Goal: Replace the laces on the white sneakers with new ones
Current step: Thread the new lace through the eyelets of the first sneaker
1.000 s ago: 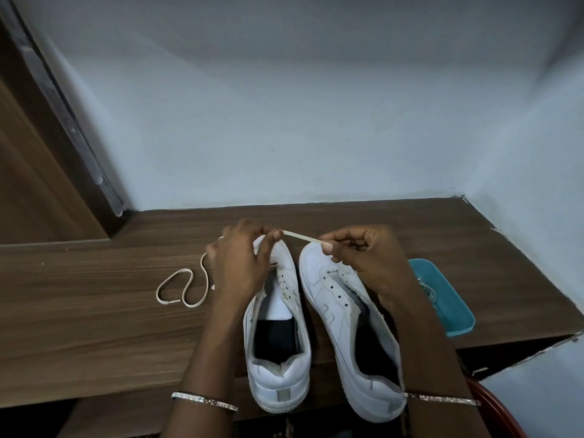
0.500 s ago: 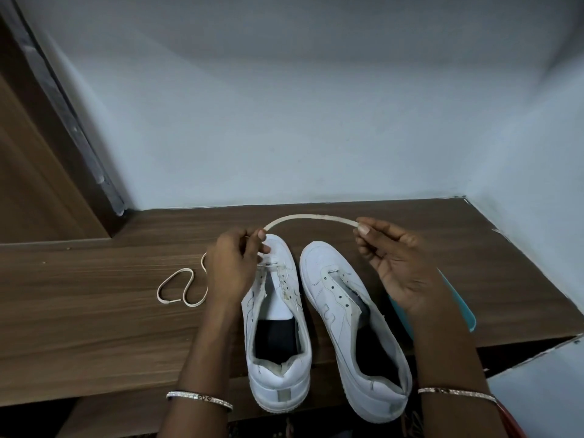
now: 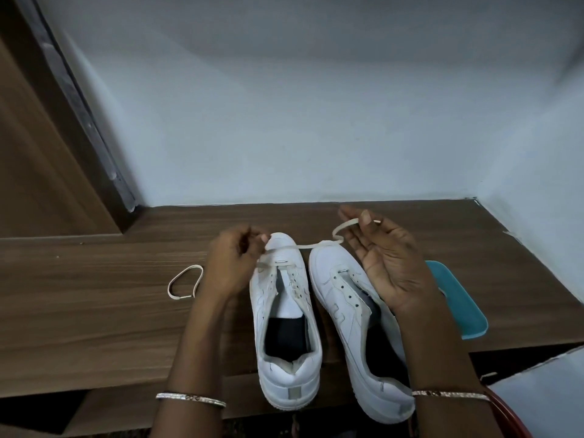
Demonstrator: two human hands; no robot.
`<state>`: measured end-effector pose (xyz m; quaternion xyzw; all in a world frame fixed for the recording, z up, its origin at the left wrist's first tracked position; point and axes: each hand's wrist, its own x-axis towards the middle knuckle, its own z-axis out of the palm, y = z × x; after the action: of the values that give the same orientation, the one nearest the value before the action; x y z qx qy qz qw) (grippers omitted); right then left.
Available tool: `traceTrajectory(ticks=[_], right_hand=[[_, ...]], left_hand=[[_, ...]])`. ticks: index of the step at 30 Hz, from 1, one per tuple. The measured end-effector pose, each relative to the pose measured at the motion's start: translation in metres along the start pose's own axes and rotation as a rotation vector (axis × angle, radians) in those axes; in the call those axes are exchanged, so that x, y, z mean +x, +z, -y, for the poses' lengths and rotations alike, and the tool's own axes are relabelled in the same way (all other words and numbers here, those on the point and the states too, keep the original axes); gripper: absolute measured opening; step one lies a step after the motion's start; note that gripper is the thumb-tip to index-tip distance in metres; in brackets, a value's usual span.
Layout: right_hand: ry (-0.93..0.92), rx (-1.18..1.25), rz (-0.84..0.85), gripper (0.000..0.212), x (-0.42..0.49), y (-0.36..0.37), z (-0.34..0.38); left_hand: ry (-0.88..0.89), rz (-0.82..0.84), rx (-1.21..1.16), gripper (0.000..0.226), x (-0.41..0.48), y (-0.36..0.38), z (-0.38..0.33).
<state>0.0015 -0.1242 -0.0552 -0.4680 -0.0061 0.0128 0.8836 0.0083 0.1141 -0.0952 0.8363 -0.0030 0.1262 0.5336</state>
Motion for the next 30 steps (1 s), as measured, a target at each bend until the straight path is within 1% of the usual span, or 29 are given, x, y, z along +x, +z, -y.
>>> traceTrajectory(ticks=[1, 3, 6, 8, 10, 12, 14, 15, 17, 19, 22, 24, 27, 30], right_hand=[[-0.010, -0.056, 0.017, 0.015, 0.000, 0.002, -0.001], [-0.049, -0.208, 0.023, 0.020, -0.001, 0.008, -0.005], [-0.097, -0.497, 0.006, 0.017, -0.002, 0.020, -0.015], [-0.108, -0.699, 0.030, 0.014, -0.001, 0.028, -0.026], [-0.112, -0.864, 0.081, 0.016, -0.001, 0.034, -0.040], [-0.105, -0.963, 0.092, 0.019, -0.001, 0.040, -0.057], [-0.098, -1.023, 0.024, 0.014, -0.002, 0.044, -0.072], [-0.102, -1.061, -0.019, 0.016, -0.002, 0.044, -0.076], [-0.101, -1.154, -0.046, 0.019, -0.001, 0.044, -0.081], [-0.084, -1.214, -0.006, 0.016, -0.001, 0.044, -0.082], [-0.061, -1.227, 0.077, 0.009, 0.000, 0.043, -0.082], [-0.035, -1.232, 0.110, 0.011, 0.000, 0.043, -0.079], [-0.012, -1.222, 0.106, 0.013, -0.001, 0.042, -0.076], [-0.026, -1.245, 0.076, 0.015, -0.003, 0.044, -0.077]], left_hand=[[-0.054, 0.019, 0.027, 0.014, 0.000, -0.008, 0.004], [-0.149, 0.130, 0.096, 0.017, -0.003, -0.018, 0.009], [-0.257, 0.302, 0.156, 0.039, -0.010, -0.020, 0.001], [-0.309, 0.379, 0.178, 0.047, -0.012, -0.016, -0.008], [-0.342, 0.423, 0.160, 0.048, -0.013, -0.013, -0.013], [-0.374, 0.424, 0.089, 0.038, -0.012, -0.014, -0.011], [-0.407, 0.396, 0.036, 0.016, -0.013, -0.019, -0.008], [-0.431, 0.386, 0.005, 0.010, -0.013, -0.022, -0.007], [-0.487, 0.378, -0.055, 0.011, -0.014, -0.026, -0.006], [-0.535, 0.374, -0.086, 0.014, -0.014, -0.027, -0.005], [-0.575, 0.376, -0.120, 0.017, -0.013, -0.026, -0.003], [-0.588, 0.382, -0.132, 0.017, -0.013, -0.027, -0.001], [-0.599, 0.381, -0.149, 0.017, -0.013, -0.027, 0.000], [-0.602, 0.376, -0.168, 0.017, -0.014, -0.027, 0.000]])
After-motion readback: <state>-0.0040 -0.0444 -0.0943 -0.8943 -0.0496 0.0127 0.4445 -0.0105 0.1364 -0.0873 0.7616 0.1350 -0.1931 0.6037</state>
